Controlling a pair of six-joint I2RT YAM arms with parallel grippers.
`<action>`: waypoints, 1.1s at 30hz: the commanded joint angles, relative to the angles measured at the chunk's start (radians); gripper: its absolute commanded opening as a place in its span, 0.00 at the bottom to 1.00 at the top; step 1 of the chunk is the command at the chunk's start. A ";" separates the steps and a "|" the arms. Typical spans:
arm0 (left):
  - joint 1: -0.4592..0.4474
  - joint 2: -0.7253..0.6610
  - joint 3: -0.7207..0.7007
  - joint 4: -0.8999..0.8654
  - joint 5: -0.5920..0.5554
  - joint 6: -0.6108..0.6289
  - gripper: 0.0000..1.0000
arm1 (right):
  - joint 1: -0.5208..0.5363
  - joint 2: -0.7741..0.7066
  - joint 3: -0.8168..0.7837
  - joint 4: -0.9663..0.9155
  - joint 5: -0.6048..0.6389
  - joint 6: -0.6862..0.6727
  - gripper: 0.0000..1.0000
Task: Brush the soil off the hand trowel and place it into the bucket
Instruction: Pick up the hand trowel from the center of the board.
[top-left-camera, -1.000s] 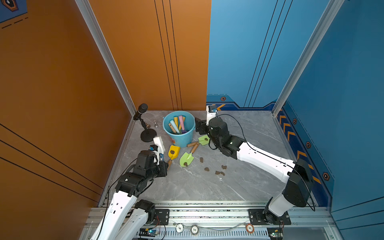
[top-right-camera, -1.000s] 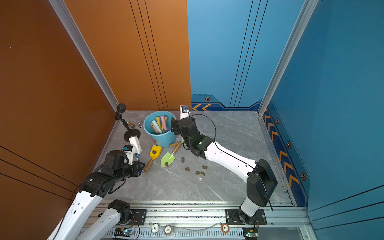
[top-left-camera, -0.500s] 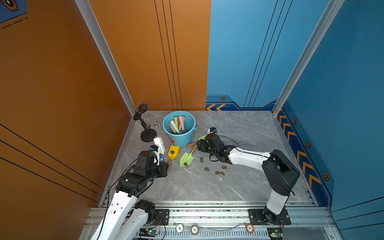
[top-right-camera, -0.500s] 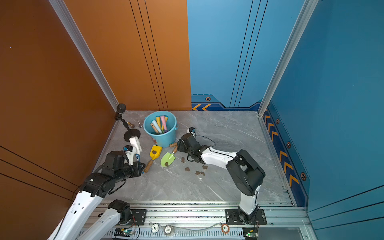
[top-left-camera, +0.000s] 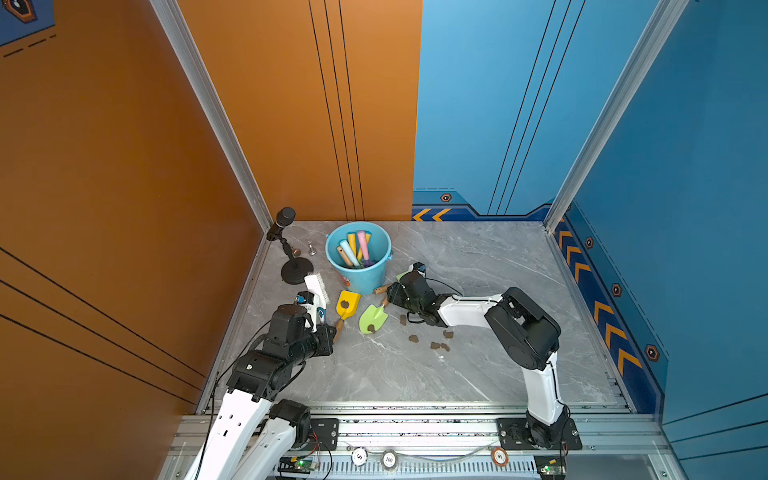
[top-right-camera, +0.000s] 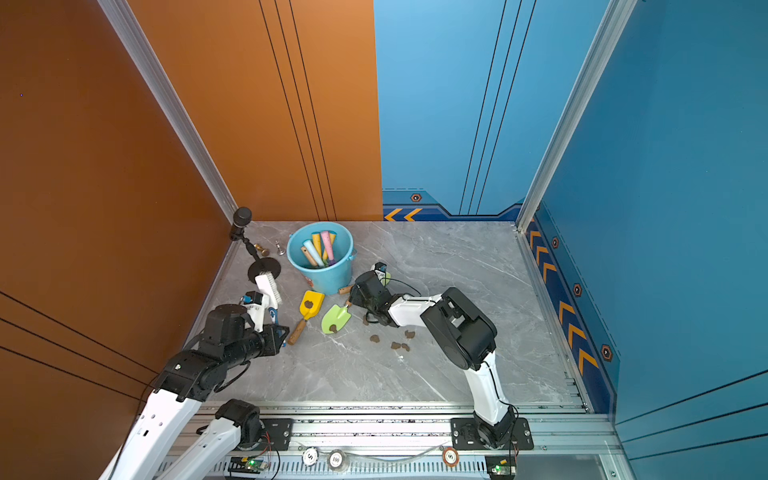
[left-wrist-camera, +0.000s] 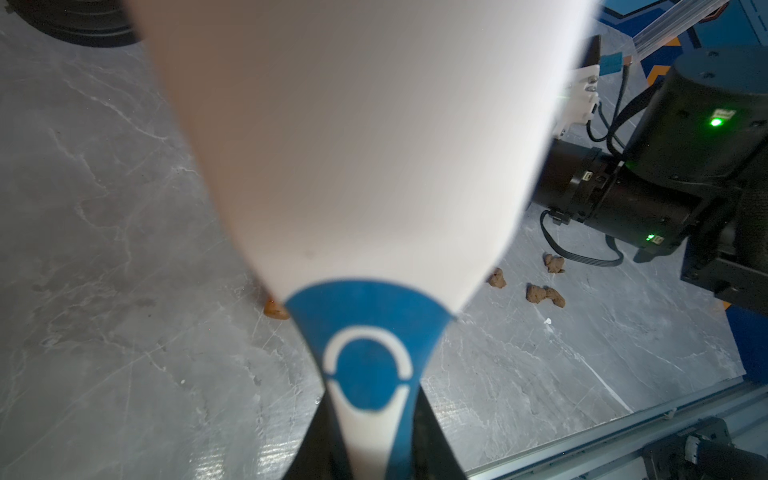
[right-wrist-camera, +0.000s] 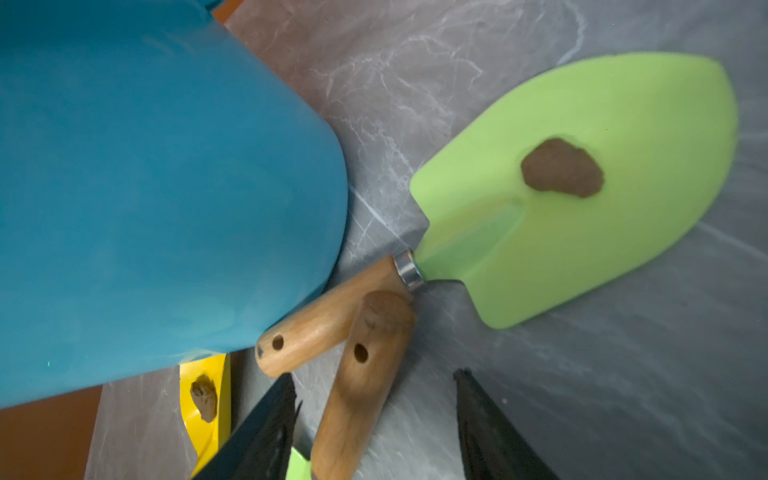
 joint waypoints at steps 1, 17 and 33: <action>0.006 -0.002 -0.011 0.008 0.004 0.017 0.00 | -0.003 0.057 0.026 0.061 0.003 0.027 0.60; 0.005 0.017 -0.010 0.008 0.010 0.017 0.00 | 0.007 0.070 -0.011 0.170 0.064 0.103 0.29; -0.016 0.043 -0.011 0.007 0.012 0.018 0.00 | -0.004 -0.078 -0.124 0.373 -0.006 0.039 0.13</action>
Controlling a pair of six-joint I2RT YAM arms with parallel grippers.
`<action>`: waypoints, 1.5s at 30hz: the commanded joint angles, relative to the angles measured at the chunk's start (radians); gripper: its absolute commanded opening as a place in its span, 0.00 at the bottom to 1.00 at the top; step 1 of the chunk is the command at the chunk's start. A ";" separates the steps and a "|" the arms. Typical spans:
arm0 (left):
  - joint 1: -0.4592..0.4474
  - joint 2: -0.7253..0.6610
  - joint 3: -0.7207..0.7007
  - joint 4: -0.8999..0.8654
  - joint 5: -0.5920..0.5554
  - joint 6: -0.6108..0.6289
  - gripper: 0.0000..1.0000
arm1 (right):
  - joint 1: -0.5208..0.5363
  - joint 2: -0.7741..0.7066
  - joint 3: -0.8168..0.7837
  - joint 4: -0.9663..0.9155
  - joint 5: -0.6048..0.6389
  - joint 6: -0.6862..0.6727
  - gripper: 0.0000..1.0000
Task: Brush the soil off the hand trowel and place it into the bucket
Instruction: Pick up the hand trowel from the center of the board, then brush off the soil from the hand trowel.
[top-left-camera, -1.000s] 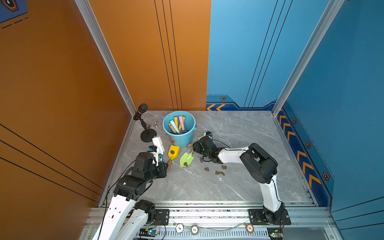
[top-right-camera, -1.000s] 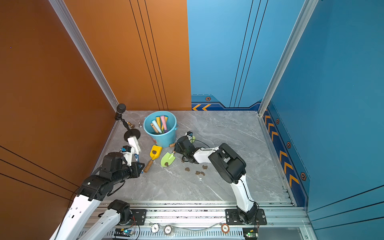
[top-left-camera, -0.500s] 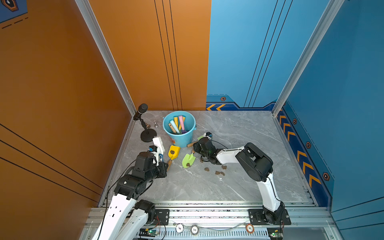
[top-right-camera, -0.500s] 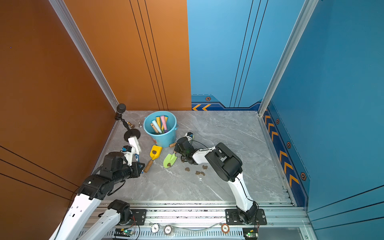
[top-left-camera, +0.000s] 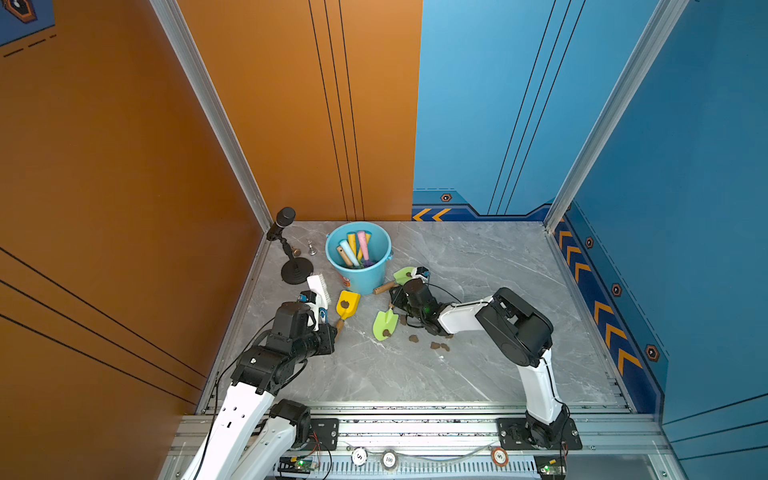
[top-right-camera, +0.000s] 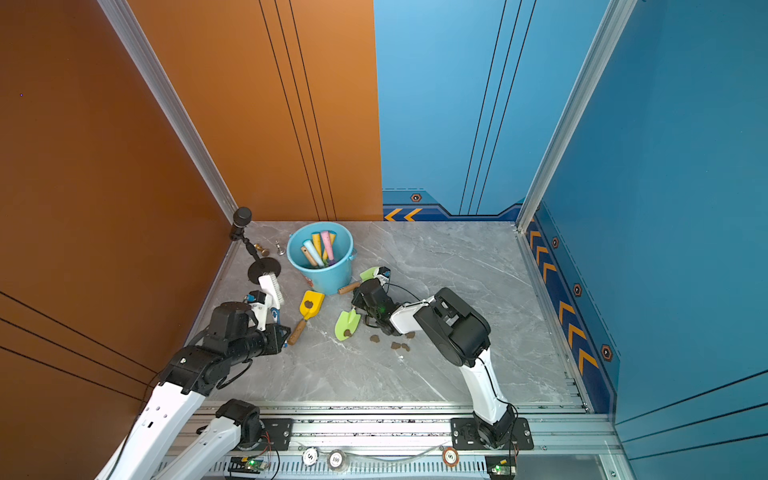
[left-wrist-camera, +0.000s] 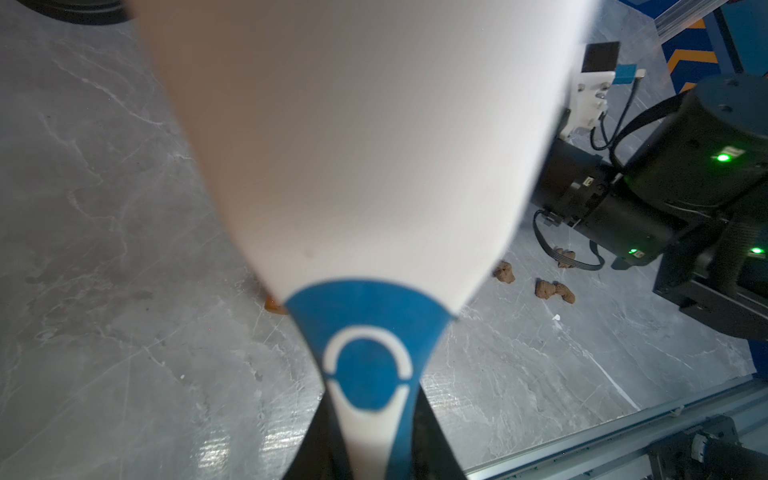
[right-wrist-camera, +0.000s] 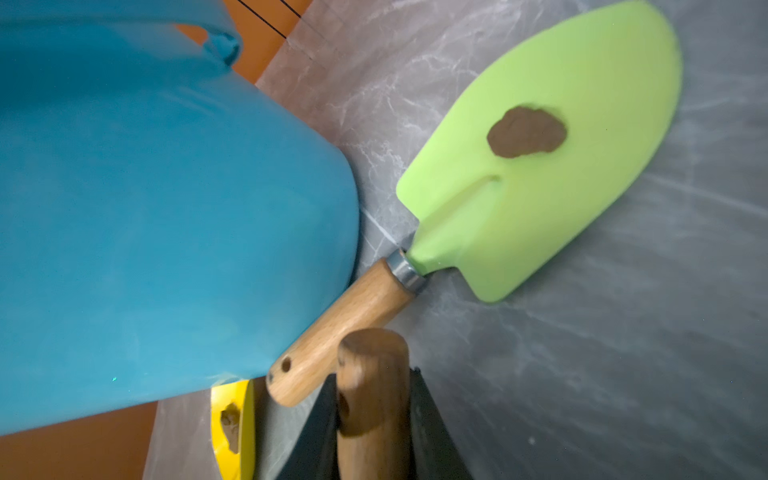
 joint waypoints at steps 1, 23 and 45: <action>-0.014 0.006 -0.010 0.008 0.011 0.018 0.00 | -0.010 -0.090 -0.012 0.093 -0.039 -0.058 0.13; -0.630 0.749 0.503 -0.122 -0.401 0.264 0.00 | -0.260 -0.496 -0.042 -0.249 -0.453 -0.629 0.08; -0.801 1.065 0.576 -0.176 -0.538 0.297 0.00 | -0.330 -0.531 -0.022 -0.231 -0.487 -0.646 0.06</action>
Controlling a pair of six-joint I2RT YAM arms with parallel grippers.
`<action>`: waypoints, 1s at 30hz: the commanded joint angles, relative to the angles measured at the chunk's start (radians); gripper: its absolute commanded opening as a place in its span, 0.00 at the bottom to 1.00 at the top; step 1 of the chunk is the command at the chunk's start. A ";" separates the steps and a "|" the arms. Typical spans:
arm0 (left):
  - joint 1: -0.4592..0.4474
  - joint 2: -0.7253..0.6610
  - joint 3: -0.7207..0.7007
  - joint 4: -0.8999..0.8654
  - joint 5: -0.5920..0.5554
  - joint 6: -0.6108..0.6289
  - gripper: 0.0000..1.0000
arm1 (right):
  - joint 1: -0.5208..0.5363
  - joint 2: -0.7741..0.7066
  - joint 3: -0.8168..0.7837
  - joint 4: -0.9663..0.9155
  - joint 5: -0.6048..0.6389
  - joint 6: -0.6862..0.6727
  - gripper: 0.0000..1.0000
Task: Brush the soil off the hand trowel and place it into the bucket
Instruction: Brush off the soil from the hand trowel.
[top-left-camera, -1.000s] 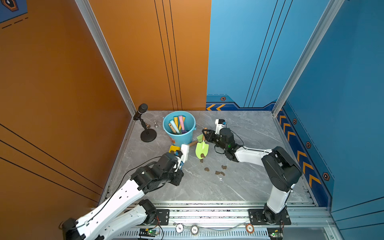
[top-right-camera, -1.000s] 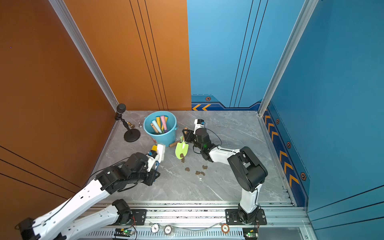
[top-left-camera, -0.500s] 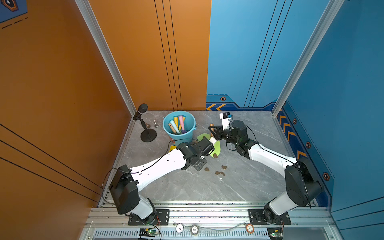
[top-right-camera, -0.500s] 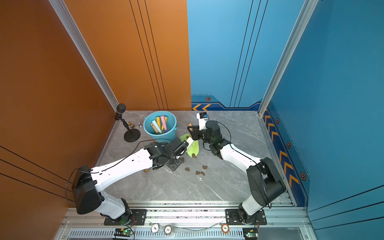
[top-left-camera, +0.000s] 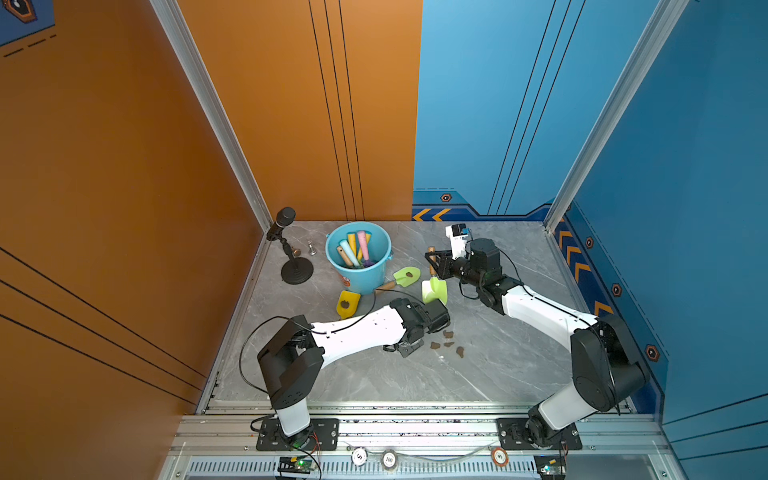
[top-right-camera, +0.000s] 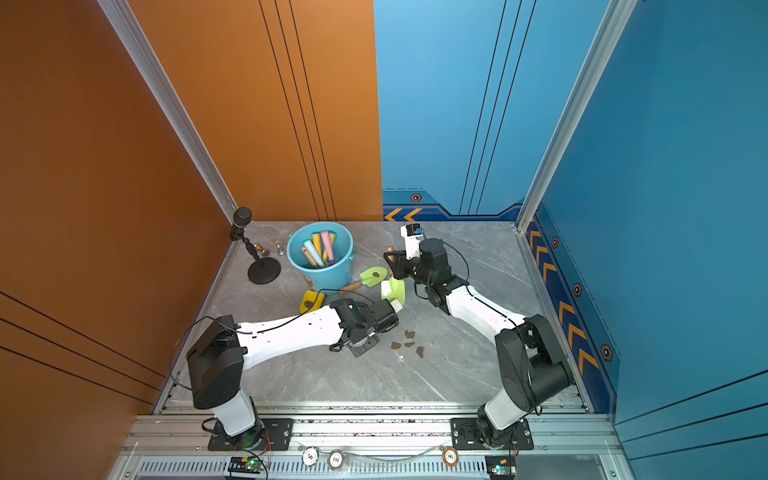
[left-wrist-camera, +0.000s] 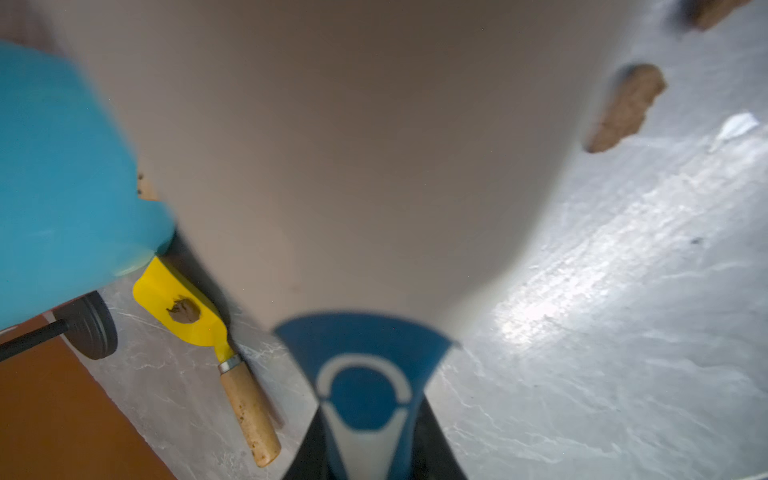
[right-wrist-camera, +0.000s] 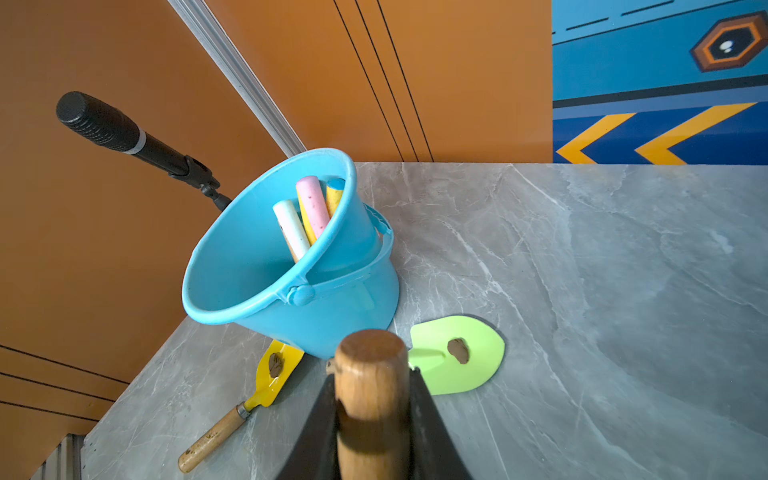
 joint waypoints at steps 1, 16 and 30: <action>-0.023 -0.032 -0.001 -0.042 -0.013 -0.031 0.00 | 0.001 -0.042 0.040 0.022 -0.041 0.006 0.06; 0.092 0.022 0.105 -0.039 -0.041 0.077 0.00 | 0.014 -0.092 0.049 0.015 -0.079 0.003 0.05; -0.009 -0.089 0.062 -0.041 -0.044 0.010 0.00 | 0.011 -0.111 0.099 -0.039 -0.086 -0.046 0.05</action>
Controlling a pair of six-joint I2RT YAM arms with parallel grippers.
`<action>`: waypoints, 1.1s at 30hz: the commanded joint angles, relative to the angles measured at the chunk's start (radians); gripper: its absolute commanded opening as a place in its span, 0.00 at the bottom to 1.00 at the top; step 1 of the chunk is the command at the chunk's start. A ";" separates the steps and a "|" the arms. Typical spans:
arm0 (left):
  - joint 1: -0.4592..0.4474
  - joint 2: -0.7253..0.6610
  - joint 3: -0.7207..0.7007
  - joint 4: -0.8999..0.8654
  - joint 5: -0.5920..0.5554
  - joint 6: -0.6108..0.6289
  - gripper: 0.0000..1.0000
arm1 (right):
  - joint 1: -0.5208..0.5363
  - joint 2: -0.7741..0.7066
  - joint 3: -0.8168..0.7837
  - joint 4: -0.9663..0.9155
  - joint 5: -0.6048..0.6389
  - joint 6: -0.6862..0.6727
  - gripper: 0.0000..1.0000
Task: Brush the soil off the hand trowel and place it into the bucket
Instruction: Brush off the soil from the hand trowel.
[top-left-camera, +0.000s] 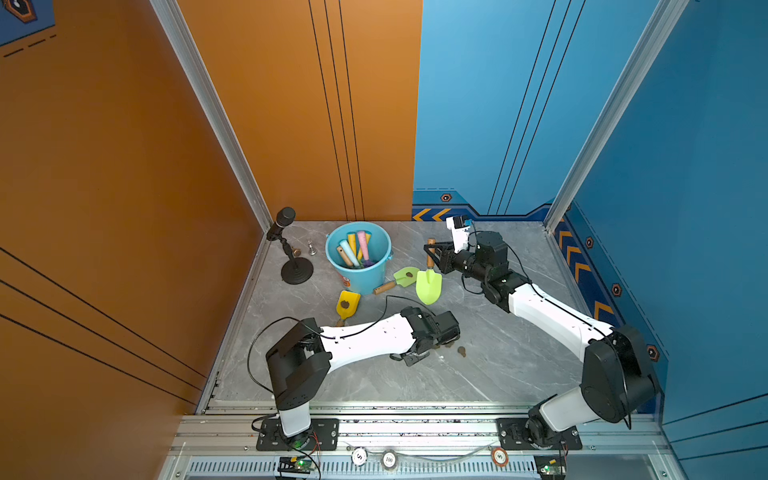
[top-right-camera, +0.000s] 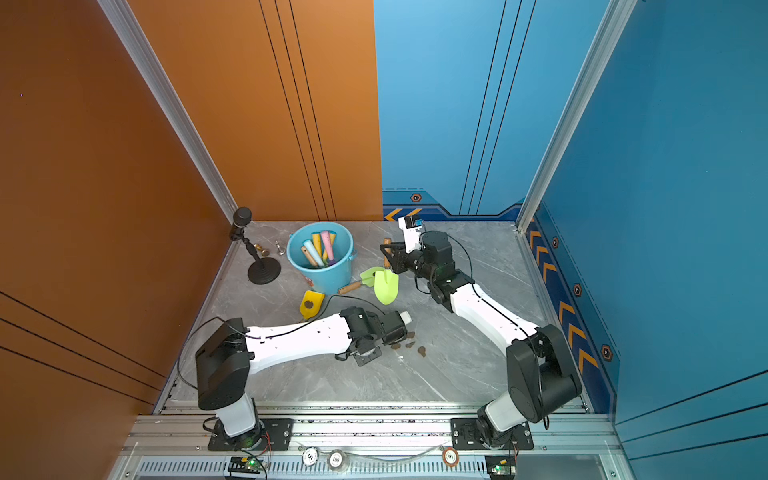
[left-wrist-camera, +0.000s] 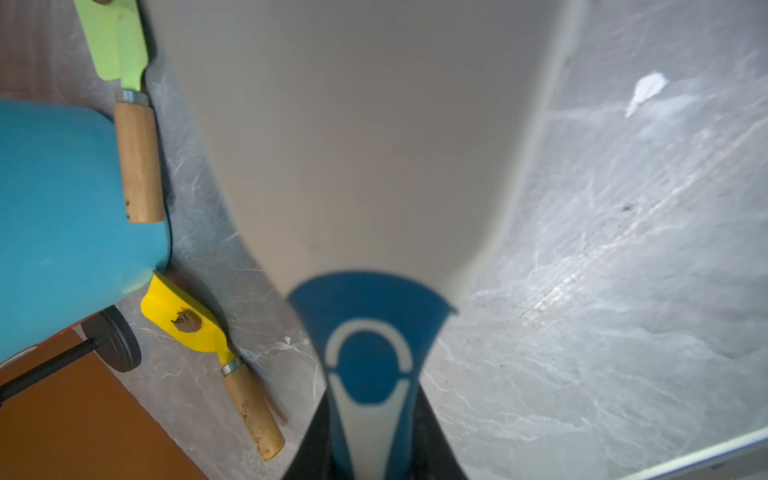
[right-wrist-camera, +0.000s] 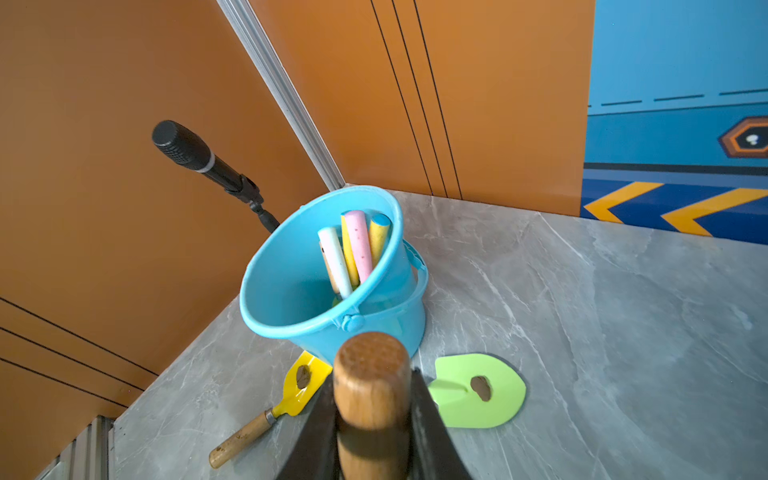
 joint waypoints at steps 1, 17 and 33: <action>0.048 -0.108 0.045 -0.012 -0.023 -0.007 0.00 | 0.003 -0.040 0.036 0.002 -0.028 -0.003 0.05; 0.130 -0.093 -0.067 0.052 0.015 0.007 0.00 | 0.000 -0.083 0.084 -0.017 -0.074 -0.016 0.05; 0.275 -0.490 -0.121 0.051 0.577 -0.159 0.00 | -0.093 -0.059 0.106 0.249 -0.440 -0.072 0.03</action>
